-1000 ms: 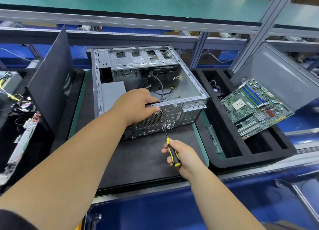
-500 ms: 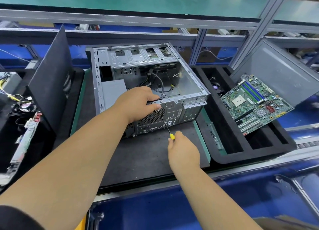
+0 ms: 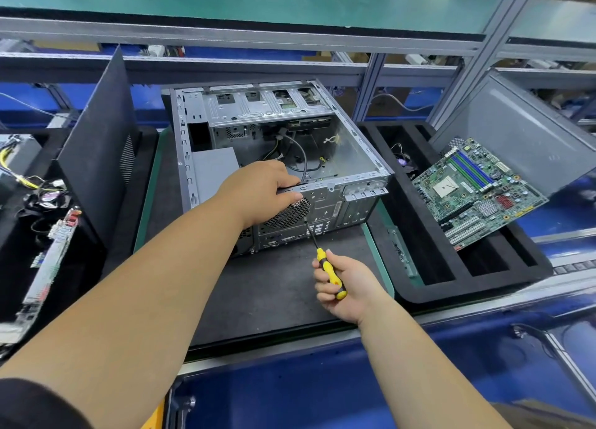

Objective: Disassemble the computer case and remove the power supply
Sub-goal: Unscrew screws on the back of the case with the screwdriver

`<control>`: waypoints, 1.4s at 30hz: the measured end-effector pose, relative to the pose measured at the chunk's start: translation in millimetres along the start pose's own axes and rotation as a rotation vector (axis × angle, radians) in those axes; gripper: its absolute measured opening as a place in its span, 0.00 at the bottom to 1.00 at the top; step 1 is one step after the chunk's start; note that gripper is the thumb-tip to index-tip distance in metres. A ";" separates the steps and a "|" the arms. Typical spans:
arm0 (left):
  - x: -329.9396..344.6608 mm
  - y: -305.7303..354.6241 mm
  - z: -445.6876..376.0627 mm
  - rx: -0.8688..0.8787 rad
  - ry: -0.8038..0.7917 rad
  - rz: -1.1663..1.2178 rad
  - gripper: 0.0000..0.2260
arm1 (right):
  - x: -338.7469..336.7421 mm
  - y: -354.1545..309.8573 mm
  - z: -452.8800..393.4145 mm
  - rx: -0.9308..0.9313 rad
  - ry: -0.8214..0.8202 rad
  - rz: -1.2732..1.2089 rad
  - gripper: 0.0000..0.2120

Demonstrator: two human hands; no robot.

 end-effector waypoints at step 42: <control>-0.8 0.3 0.2 0.001 -0.007 -0.021 0.13 | 15.4 7.7 5.8 -0.571 0.659 1.828 0.15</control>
Point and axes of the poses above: each hand's wrist, its own z-axis away from the middle knuckle, its own x-axis out of the palm, y = z × x, the point moved 1 cm from there along -z, towards the middle knuckle, and after that the axes turned 6 degrees about -x, right-handed, at the moved point
